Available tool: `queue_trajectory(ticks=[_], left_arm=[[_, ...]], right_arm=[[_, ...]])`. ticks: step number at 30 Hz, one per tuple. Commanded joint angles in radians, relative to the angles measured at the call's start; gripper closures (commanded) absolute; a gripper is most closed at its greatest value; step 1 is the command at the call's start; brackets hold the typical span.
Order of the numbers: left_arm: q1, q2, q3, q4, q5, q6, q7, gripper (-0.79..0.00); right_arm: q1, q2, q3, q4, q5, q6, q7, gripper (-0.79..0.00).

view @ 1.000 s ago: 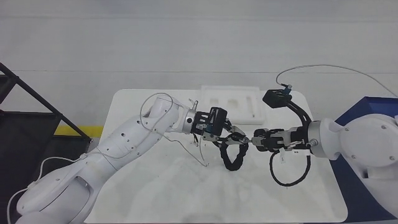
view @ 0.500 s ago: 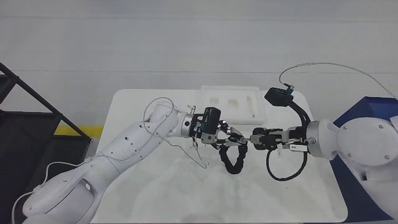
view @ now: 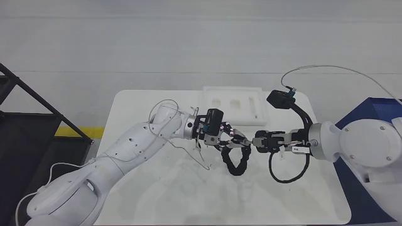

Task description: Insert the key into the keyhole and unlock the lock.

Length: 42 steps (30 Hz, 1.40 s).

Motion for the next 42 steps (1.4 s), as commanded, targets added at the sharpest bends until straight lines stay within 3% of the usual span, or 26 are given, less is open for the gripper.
queue_trajectory(ticks=[1, 19, 27, 42], left_arm=[[-0.001, -0.002, 0.001, -0.001, -0.001, -0.001, -0.001, 0.000], [0.006, -0.011, 0.002, 0.019, -0.042, -0.006, -0.006, 0.000], [0.019, -0.019, 0.005, 0.036, -0.084, -0.014, -0.014, 0.000], [0.018, -0.032, 0.015, 0.064, -0.108, -0.017, -0.017, 0.000]], right_arm=[[0.000, 0.000, -0.001, 0.003, 0.001, 0.001, -0.002, 0.000], [-0.008, 0.005, 0.007, -0.007, -0.004, 0.019, -0.023, 0.000], [-0.025, 0.008, 0.019, -0.054, -0.034, 0.073, -0.067, 0.000], [-0.010, 0.007, -0.025, -0.070, -0.070, 0.114, -0.097, 0.000]])
